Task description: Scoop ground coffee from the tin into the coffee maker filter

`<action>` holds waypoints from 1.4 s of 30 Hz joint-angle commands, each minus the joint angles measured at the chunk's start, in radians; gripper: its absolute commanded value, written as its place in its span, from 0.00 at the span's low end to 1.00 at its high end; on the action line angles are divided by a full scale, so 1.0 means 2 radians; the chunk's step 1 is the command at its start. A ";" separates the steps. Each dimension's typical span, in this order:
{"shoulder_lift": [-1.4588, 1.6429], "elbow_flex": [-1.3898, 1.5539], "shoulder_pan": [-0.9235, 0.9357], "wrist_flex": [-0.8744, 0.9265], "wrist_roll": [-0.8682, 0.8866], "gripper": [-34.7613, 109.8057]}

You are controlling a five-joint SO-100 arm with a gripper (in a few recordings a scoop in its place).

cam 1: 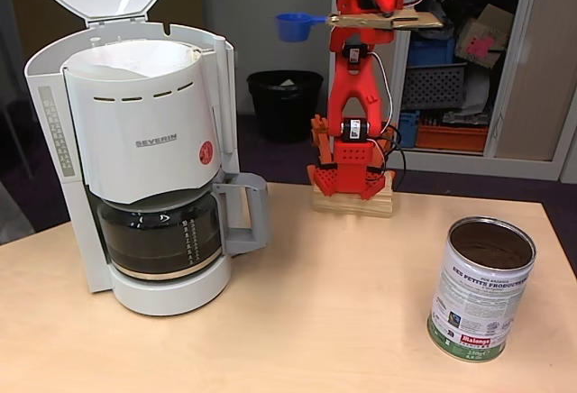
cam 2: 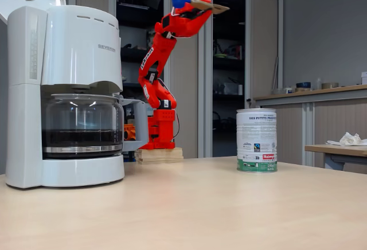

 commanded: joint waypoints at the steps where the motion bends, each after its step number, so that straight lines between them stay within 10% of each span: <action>1: 0.013 0.006 0.036 -0.004 0.023 0.24; 25: -0.130 -0.136 0.227 0.031 -0.035 0.24; 42: -0.158 -0.166 0.329 0.097 0.139 0.24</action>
